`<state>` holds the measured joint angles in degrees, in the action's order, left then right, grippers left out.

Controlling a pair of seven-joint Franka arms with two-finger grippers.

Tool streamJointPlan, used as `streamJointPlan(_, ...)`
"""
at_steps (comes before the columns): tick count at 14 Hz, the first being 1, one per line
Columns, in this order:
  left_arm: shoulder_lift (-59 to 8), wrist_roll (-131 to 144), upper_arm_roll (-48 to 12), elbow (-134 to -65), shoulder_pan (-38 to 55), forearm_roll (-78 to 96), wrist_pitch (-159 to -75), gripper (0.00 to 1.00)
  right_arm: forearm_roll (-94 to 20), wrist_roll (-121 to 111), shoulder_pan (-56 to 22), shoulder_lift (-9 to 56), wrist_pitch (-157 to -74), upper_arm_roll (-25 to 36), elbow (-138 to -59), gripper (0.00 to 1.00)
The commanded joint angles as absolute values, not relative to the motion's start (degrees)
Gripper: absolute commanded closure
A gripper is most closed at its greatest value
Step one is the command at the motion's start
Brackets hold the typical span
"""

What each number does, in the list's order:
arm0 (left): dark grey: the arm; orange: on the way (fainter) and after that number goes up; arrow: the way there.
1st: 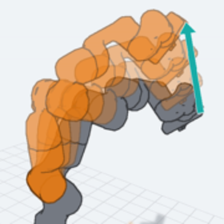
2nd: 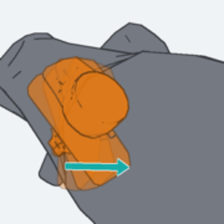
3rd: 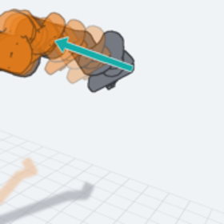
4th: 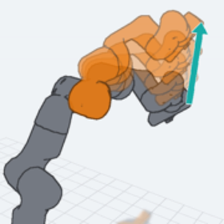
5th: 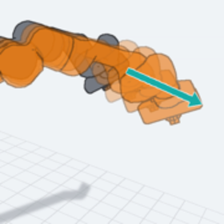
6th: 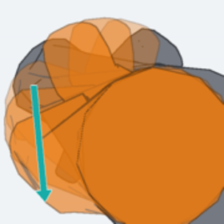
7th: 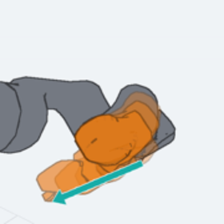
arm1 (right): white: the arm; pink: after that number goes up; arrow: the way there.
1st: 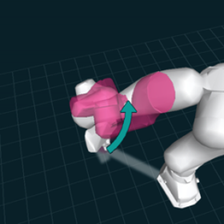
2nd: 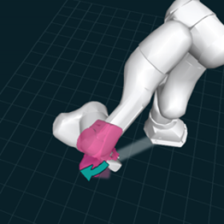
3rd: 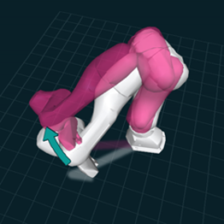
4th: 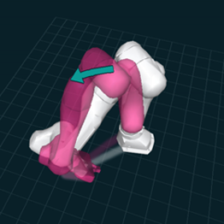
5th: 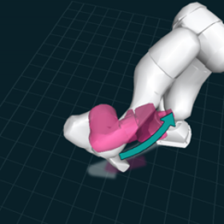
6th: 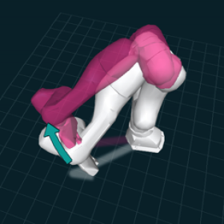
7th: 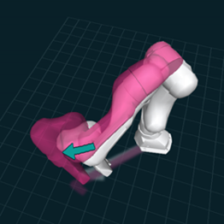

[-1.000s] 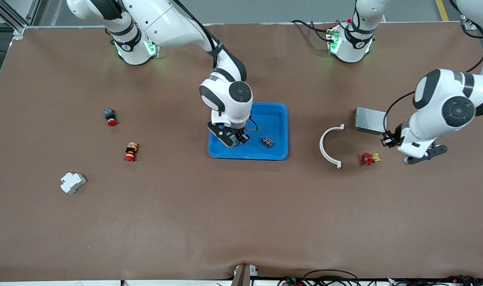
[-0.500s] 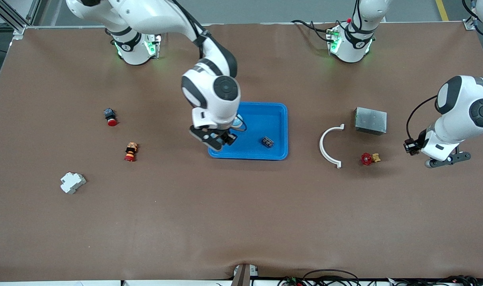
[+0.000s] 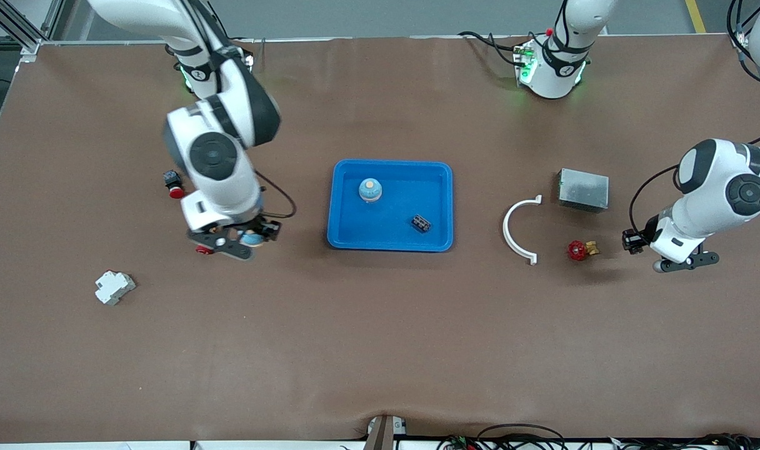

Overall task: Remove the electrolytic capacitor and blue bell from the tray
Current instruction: 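Carry the blue bell with the right gripper toward the white breaker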

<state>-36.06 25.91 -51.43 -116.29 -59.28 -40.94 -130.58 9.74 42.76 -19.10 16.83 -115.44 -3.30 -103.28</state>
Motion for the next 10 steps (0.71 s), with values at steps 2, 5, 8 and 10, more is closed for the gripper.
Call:
streamJointPlan(2, -41.22, 26.37, -50.45, -111.8, -56.79, -43.68, -130.78, 1.0, 8.7, 29.13, -11.54, 11.87, -116.8, -4.22, -109.67, 1.0)
streamJointPlan(5, -41.13, 26.28, -46.24, -109.87, -51.87, -43.77, -130.78, 0.62, 8.61, 19.1, -5.55, 10.37, -119.35, -4.39, -112.76, 1.0)
streamJointPlan(8, -40.96, 26.02, -46.14, -109.16, -51.77, -43.68, -130.69, 0.09, 7.13, 13.03, -1.51, 10.37, -123.81, -4.39, -115.65, 1.0)
streamJointPlan(10, -39.91, 25.66, -46.49, -109.16, -51.77, -43.33, -129.91, 0.0, 5.81, 6.8, 2.27, 10.81, -129.17, -4.31, -118.55, 1.0)
